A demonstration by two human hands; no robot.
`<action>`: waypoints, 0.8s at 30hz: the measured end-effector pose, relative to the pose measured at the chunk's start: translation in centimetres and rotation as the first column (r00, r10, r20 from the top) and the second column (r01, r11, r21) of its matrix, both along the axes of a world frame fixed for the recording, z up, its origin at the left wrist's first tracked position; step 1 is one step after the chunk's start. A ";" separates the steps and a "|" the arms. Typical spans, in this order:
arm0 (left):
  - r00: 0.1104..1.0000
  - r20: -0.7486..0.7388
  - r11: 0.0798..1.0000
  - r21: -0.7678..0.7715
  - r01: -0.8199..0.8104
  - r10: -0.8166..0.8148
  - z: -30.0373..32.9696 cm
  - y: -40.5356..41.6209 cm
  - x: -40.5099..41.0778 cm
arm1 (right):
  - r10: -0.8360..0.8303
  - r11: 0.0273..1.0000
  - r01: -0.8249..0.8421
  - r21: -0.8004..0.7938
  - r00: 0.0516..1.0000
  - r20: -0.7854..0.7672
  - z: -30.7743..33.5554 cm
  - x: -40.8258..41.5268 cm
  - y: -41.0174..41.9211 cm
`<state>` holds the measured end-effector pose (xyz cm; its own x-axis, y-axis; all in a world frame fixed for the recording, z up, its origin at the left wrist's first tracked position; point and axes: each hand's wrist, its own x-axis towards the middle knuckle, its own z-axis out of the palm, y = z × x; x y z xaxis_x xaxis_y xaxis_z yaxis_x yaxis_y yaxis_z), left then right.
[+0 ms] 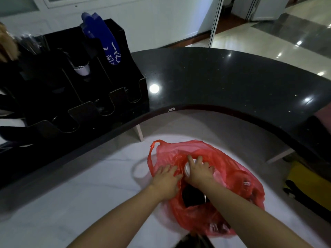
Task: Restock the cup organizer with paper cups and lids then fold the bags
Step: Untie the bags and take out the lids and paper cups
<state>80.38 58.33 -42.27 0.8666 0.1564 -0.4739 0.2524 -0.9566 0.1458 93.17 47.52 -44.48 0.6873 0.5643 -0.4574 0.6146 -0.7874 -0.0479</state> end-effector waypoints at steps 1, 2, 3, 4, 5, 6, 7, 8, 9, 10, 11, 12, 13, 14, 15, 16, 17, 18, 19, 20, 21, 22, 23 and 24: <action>1.000 -0.005 1.000 -0.001 0.000 0.000 0.0 0.0 0.0 | 0.007 1.000 -0.007 0.002 1.000 0.007 0.5 -0.1 -0.1; 1.000 -0.010 1.000 -0.003 -0.002 0.002 0.0 0.0 0.0 | 0.017 1.000 -0.017 0.005 1.000 0.009 1.0 -0.2 -0.2; 1.000 -0.015 1.000 -0.004 -0.002 0.002 0.1 0.2 0.0 | 0.023 1.000 -0.023 0.007 1.000 0.003 1.8 -0.1 -0.4; 1.000 -0.019 1.000 -0.002 0.001 -0.001 0.1 0.3 0.1 | 0.027 1.000 -0.027 0.011 1.000 -0.008 2.6 -0.1 -0.5; 1.000 -0.017 1.000 0.002 0.004 -0.004 0.2 0.5 0.1 | 0.030 0.999 -0.030 0.021 0.999 -0.023 3.5 0.0 -0.7; 1.000 -0.003 1.000 0.003 0.004 -0.004 0.4 0.6 0.1 | 0.035 0.999 -0.033 0.040 0.999 -0.040 4.4 0.1 -1.0; 1.000 0.026 1.000 -0.002 0.001 -0.001 0.8 0.7 0.2 | 0.042 0.997 -0.038 0.067 0.997 -0.057 5.2 0.2 -1.3; 0.998 0.068 1.000 -0.010 -0.002 0.003 1.2 0.7 0.2 | 0.052 0.994 -0.045 0.095 0.996 -0.070 5.9 0.4 -1.7; 0.993 0.116 1.000 -0.015 -0.004 0.005 1.7 0.7 0.1 | 0.061 0.992 -0.052 0.119 0.995 -0.073 6.6 0.5 -2.1; 0.986 0.166 1.000 -0.014 -0.003 0.005 2.2 0.6 -0.1 | 0.069 0.988 -0.059 0.143 0.995 -0.067 7.2 0.5 -2.4; 0.977 0.215 1.000 -0.008 -0.002 0.003 2.5 0.5 -0.5 | 0.080 0.984 -0.069 0.167 0.995 -0.056 7.7 0.4 -2.6; 0.965 0.260 1.000 -0.003 -0.003 0.004 2.8 0.3 -1.2 | 0.094 0.979 -0.084 0.187 0.994 -0.048 8.1 0.1 -2.8; 0.954 0.300 1.000 0.000 -0.006 0.006 3.0 0.2 -1.8 | 0.112 0.974 -0.101 0.201 0.993 -0.043 8.5 -0.3 -2.9; 0.944 0.331 1.000 0.004 -0.008 0.007 3.1 0.2 -2.5 | 0.130 0.970 -0.118 0.211 0.991 -0.044 8.8 -0.7 -3.0; 0.933 0.359 1.000 0.009 -0.016 0.012 3.2 0.1 -3.2 | 0.146 0.967 -0.131 0.220 0.988 -0.051 9.0 -1.2 -2.9; 0.923 0.384 0.999 0.018 -0.032 0.023 3.4 0.0 -3.9 | 0.163 0.961 -0.146 0.233 0.985 -0.055 9.4 -1.6 -2.8; 0.911 0.410 0.998 0.027 -0.053 0.037 3.6 0.1 -4.6 | 0.182 0.955 -0.166 0.245 0.982 -0.046 9.7 -2.0 -2.5; 0.898 0.436 0.997 0.026 -0.075 0.056 3.8 0.2 -5.4 | 0.208 0.949 -0.194 0.248 0.978 -0.028 10.0 -2.4 -2.1; 0.886 0.457 0.995 0.018 -0.095 0.077 4.0 0.3 -6.6 | 0.239 0.943 -0.230 0.242 0.971 -0.010 10.4 -3.0 -1.7; 0.883 0.458 0.993 0.001 -0.117 0.103 4.2 0.6 -8.0 | 0.270 0.935 -0.264 0.236 0.963 0.007 10.6 -3.9 -1.1; 0.886 0.445 0.990 -0.013 -0.144 0.134 4.4 0.9 -9.5 | 0.291 0.928 -0.286 0.240 0.957 0.016 10.9 -4.9 -0.5; 0.887 0.430 0.984 -0.021 -0.177 0.168 4.6 1.5 -11.1 | 0.306 0.920 -0.301 0.250 0.952 0.018 11.1 -6.2 0.1; 0.884 0.420 0.977 -0.024 -0.214 0.204 4.8 2.1 -12.8 | 0.319 0.912 -0.313 0.264 0.947 0.020 11.4 -7.5 0.8; 0.876 0.416 0.966 -0.024 -0.257 0.243 4.9 2.9 -14.6 | 0.336 0.903 -0.330 0.276 0.941 0.027 11.6 -8.9 1.7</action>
<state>65.73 61.22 -37.41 0.9124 0.4025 -0.0738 0.4072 -0.8754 0.2604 84.25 49.18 -32.87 0.4291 0.8633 -0.2657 0.8354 -0.4911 -0.2468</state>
